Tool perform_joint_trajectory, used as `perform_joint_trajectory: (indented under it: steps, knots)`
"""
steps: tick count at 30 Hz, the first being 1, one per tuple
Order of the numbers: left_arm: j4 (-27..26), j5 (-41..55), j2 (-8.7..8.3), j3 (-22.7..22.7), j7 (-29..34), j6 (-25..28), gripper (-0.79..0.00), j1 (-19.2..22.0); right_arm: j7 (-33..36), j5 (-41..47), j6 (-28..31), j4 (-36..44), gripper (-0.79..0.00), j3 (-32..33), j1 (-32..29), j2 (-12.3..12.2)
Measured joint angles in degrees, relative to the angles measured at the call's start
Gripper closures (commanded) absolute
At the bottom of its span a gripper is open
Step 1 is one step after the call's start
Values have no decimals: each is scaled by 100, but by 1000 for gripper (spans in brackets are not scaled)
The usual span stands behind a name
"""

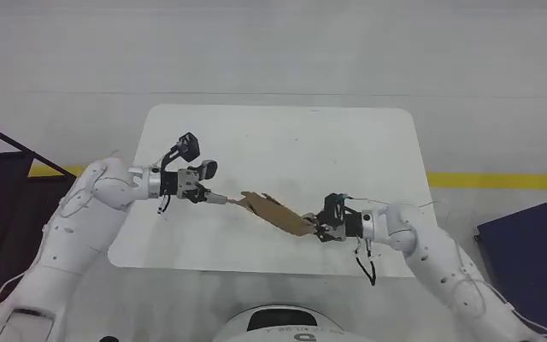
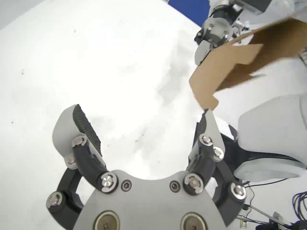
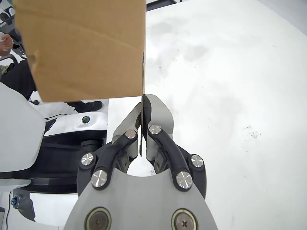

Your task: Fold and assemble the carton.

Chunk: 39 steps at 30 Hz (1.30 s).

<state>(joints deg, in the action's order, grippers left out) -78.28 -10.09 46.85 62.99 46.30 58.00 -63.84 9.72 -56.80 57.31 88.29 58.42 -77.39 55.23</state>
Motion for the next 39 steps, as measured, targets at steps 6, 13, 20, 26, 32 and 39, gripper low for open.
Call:
perform_joint_trajectory:
  steps: [6, 13, 20, 26, 32, 39]
  knots:
    - [140, 1005, -153, -241, 0, 0, -785, 155, -207, 115, -307, 42, 0, 250, -65, -32]
    - [74, 1061, -140, -270, -78, -5, -785, 92, -200, 110, -292, 46, 0, 250, -67, -32]
    - [48, 2480, -221, -590, 64, -60, -785, 136, -36, 207, 52, 92, 0, 43, 7, -13]
    - [-76, 2583, -432, -1096, 55, -53, -785, 467, 290, 619, 69, 103, 0, -279, 207, -12]
    - [-286, 2774, -604, -1701, -1, 1, -785, 733, 719, 1487, 68, 43, 0, -827, 524, -89]
    - [-432, 3152, -887, -2190, 0, 0, -785, 988, 1208, 2454, 69, -196, 0, -1447, 1098, -177]
